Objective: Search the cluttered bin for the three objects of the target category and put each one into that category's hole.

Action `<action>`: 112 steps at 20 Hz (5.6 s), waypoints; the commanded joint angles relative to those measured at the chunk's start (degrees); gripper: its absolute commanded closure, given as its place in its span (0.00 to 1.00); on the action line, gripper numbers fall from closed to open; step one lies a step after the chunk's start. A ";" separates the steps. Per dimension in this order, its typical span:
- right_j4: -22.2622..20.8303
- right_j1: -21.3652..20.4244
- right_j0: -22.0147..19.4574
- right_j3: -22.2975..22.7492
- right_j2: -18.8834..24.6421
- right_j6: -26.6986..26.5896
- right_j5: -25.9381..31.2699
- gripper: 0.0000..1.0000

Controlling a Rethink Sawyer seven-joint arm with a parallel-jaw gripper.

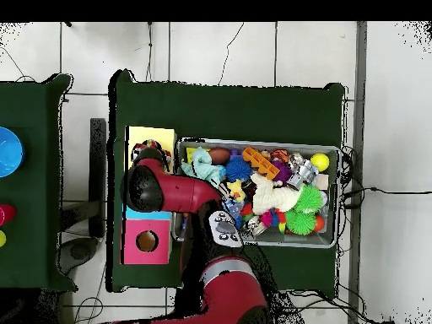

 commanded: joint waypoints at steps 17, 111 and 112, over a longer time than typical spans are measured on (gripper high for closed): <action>5.73 -10.47 5.33 0.51 -10.03 12.88 31.73 0.00; 5.15 -14.09 12.09 -6.26 -21.24 13.04 47.53 0.00; 5.21 -14.23 12.14 -6.21 -21.32 13.18 47.83 0.00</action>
